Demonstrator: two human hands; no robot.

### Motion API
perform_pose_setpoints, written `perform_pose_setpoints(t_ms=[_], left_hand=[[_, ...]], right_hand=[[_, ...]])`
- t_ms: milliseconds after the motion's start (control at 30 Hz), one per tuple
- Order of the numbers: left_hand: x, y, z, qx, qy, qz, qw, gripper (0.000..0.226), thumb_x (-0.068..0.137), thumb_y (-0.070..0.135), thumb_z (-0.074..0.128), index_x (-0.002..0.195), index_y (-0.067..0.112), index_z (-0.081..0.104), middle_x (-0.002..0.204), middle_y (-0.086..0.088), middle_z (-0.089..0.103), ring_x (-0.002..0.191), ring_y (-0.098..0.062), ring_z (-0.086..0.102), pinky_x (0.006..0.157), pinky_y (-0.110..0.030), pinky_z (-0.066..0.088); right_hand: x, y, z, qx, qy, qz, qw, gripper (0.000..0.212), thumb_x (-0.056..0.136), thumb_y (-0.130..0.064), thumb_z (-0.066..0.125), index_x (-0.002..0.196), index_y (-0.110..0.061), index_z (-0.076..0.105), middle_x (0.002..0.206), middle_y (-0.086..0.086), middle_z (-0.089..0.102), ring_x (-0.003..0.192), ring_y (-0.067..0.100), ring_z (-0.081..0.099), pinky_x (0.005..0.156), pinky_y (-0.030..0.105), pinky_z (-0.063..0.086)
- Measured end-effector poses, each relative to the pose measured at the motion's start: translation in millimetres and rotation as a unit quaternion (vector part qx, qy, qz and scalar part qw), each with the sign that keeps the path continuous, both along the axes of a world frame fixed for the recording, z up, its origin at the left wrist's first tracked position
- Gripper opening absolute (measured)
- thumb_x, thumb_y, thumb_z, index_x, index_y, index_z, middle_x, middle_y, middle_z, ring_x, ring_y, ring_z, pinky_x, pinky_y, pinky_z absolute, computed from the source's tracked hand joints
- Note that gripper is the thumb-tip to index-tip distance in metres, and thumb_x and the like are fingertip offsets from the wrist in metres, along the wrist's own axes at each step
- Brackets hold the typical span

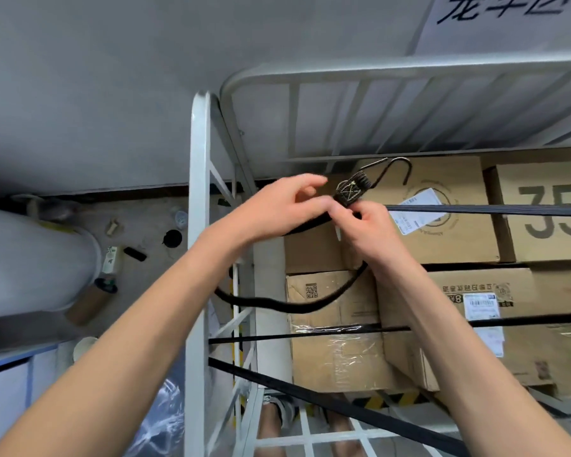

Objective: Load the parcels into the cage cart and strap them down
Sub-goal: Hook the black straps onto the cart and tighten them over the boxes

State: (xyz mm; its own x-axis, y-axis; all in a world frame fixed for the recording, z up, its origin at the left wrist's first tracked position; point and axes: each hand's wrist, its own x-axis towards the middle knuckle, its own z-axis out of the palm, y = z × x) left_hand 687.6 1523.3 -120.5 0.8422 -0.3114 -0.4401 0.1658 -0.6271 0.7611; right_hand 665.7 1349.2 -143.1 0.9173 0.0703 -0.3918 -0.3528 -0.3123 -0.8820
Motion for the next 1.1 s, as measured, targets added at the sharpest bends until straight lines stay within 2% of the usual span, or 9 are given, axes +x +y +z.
perform_pose_setpoints(t_ms=[67,167,300,433,567,733,833,967,1100], left_hand=[[-11.8,9.7,-10.9,0.111,0.066,-0.077,0.989,0.039,0.096,0.042,0.059,0.131,0.023,0.061,0.124,0.004,0.065,0.118,-0.016,0.060,0.099,-0.030,0.046],[-30.6,-1.1,-23.5,0.105,0.095,-0.064,0.988,0.024,0.100,0.040,0.053,0.091,0.026,0.071,0.092,0.009,0.074,0.091,-0.015,0.068,0.082,-0.032,0.052],[-34.8,-49.0,-27.8,0.155,0.014,-0.031,0.987,0.029,0.103,0.039,0.044,0.090,0.022,0.064,0.090,0.000,0.069,0.088,-0.022,0.063,0.074,-0.034,0.048],[-28.1,-88.6,-25.8,0.092,-0.023,0.015,0.995,0.033,0.103,0.036,0.047,0.083,0.017,0.066,0.082,0.001,0.068,0.084,-0.022,0.063,0.076,-0.038,0.048],[-17.3,-123.3,-20.5,0.018,-0.011,0.069,0.997,0.033,0.103,0.034,0.044,0.081,0.020,0.065,0.076,0.007,0.071,0.077,-0.013,0.065,0.076,-0.037,0.052],[10.4,-165.1,-19.8,-0.033,-0.026,0.124,0.991,0.029,0.103,0.030,0.048,0.077,0.026,0.059,0.068,0.011,0.059,0.057,0.002,0.049,0.058,-0.021,0.037],[29.9,-197.1,-19.9,-0.078,-0.011,0.130,0.988,0.027,0.103,0.027,0.049,0.081,0.022,0.063,0.067,0.007,0.065,0.056,0.003,0.052,0.063,-0.022,0.044],[51.7,-241.1,-24.7,-0.014,-0.035,0.069,0.997,0.029,0.103,0.027,0.048,0.079,0.023,0.063,0.069,0.007,0.069,0.057,-0.001,0.056,0.063,-0.030,0.047],[68.0,-276.9,-34.3,0.061,-0.046,0.035,0.996,0.029,0.104,0.027,0.045,0.080,0.023,0.061,0.068,0.010,0.067,0.063,-0.008,0.055,0.065,-0.033,0.044]], right_hand=[[1.7,-18.9,0.6,-0.016,0.008,0.002,1.000,0.033,0.096,-0.029,0.064,0.069,-0.015,0.050,0.055,-0.010,0.035,0.048,0.004,0.029,0.045,0.021,0.024],[0.3,-42.0,-2.8,-0.048,0.025,0.020,0.998,0.035,0.095,-0.034,0.062,0.070,-0.015,0.048,0.059,-0.003,0.033,0.049,0.006,0.028,0.047,0.025,0.023],[-0.6,-58.9,-4.3,-0.044,0.032,-0.011,0.998,0.040,0.095,-0.031,0.063,0.063,-0.019,0.043,0.054,-0.011,0.037,0.046,0.004,0.029,0.048,0.022,0.026],[5.1,-66.7,-1.2,-0.004,-0.006,-0.014,1.000,0.042,0.095,-0.021,0.064,0.059,-0.020,0.042,0.048,-0.016,0.037,0.050,0.002,0.032,0.048,0.016,0.028],[11.6,-86.9,-3.5,0.062,0.010,-0.045,0.997,0.028,0.095,-0.025,0.062,0.070,-0.014,0.055,0.062,-0.001,0.044,0.059,0.010,0.042,0.060,0.028,0.041],[24.9,-140.8,-3.1,0.275,0.075,-0.138,0.948,0.014,0.099,-0.017,0.056,0.110,-0.012,0.064,0.078,0.003,0.057,0.080,0.017,0.055,0.089,0.043,0.052],[28.1,-167.8,-0.3,0.358,0.121,-0.138,0.916,0.010,0.099,-0.015,0.057,0.107,-0.014,0.063,0.093,0.010,0.059,0.089,0.024,0.055,0.098,0.045,0.048],[39.6,-215.5,7.5,0.432,0.152,-0.166,0.873,0.005,0.098,-0.014,0.059,0.093,-0.016,0.059,0.105,0.015,0.056,0.106,0.029,0.055,0.111,0.047,0.040],[52.3,-272.3,16.5,0.477,0.233,-0.161,0.832,0.007,0.096,-0.014,0.061,0.102,-0.014,0.058,0.132,0.028,0.054,0.120,0.047,0.059,0.112,0.058,0.038]])
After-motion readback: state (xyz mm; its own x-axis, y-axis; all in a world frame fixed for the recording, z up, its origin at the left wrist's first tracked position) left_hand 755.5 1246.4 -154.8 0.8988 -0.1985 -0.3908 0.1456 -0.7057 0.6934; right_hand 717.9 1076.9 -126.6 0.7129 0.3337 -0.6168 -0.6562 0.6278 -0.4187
